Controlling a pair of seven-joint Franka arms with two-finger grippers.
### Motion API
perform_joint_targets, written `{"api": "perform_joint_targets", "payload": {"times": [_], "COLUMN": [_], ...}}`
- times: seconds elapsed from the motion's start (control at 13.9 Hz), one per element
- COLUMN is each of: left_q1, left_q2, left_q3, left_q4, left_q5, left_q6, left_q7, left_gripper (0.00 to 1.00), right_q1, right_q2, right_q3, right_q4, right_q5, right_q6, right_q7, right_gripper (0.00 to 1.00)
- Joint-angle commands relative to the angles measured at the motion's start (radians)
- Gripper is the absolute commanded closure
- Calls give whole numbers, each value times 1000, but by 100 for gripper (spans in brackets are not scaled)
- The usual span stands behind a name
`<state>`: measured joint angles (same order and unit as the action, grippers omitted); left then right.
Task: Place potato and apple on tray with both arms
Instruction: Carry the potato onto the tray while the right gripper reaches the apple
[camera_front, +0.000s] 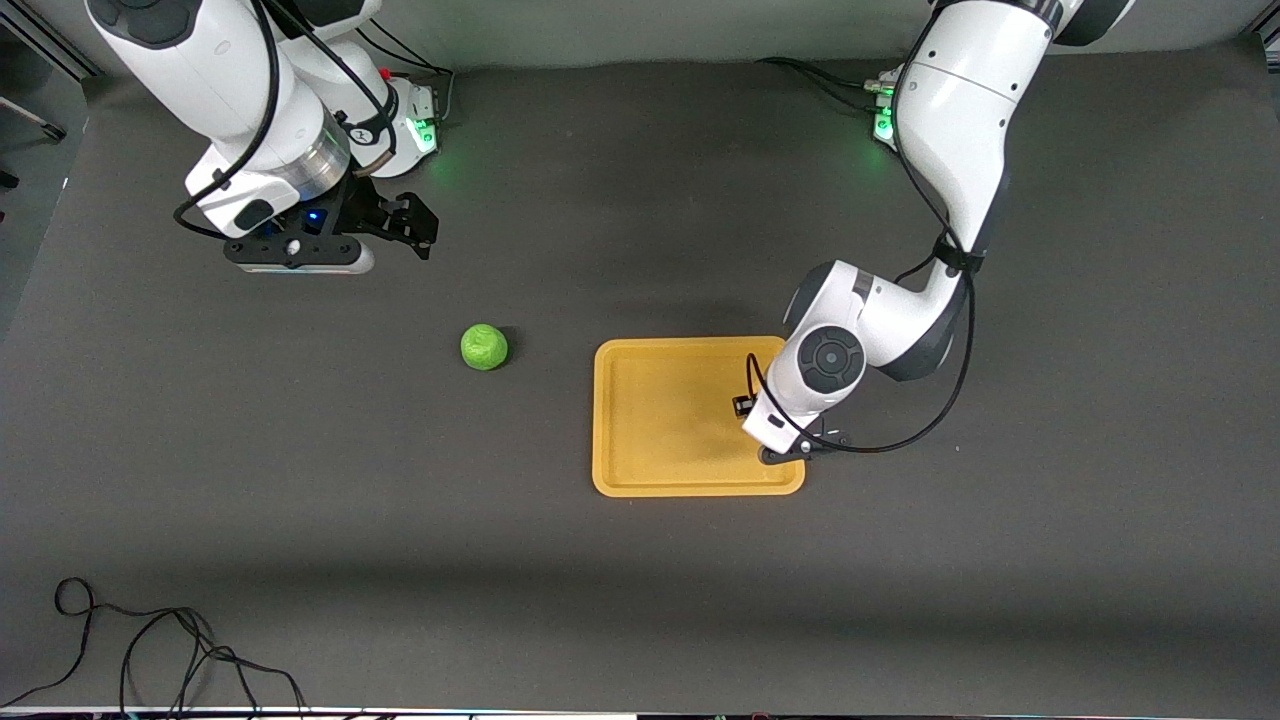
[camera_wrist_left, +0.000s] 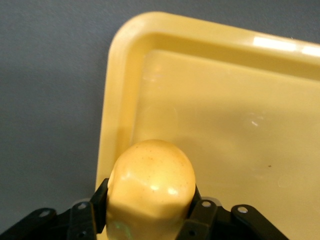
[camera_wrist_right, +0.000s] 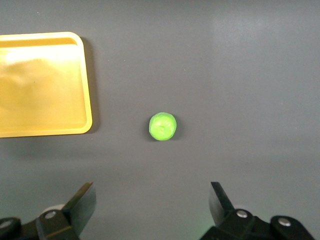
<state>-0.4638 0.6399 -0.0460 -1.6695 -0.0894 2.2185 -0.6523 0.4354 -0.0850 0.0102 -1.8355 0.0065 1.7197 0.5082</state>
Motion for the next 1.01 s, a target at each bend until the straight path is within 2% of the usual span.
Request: {"api": "perform_joint_targets", "payload": {"times": [0.0, 0.07, 0.29, 0.5, 0.57, 0.79, 0.93], "left_q1": [-7, -10, -10, -6, -1, 68, 129], "left_q2": [21, 21, 20, 9, -18, -170, -293], "left_q3": [5, 5, 5, 5, 5, 3, 0], "left_q4": [17, 17, 17, 16, 13, 20, 17], "left_q5": [51, 66, 68, 69, 69, 66, 56], "left_q6": [-8, -8, -8, -31, -49, -245, -288], "left_q7": [-18, -20, -21, -20, -20, 16, 39], "left_gripper": [37, 0, 0, 0, 0, 0, 0], "right_q1": [2, 3, 3, 3, 5, 5, 22], "right_q2": [-55, -56, -48, 23, 62, 181, 250], "right_q3": [-4, -4, -4, -4, -3, -3, -3], "right_q4": [-195, -261, -428, -499, -501, -505, -505], "right_q5": [-5, -5, -5, -8, -8, -8, -5], "right_q6": [168, 245, 476, 622, 664, 797, 875], "right_q7": [15, 15, 32, 32, 32, 33, 46], "right_gripper": [0, 0, 0, 0, 0, 0, 0]}}
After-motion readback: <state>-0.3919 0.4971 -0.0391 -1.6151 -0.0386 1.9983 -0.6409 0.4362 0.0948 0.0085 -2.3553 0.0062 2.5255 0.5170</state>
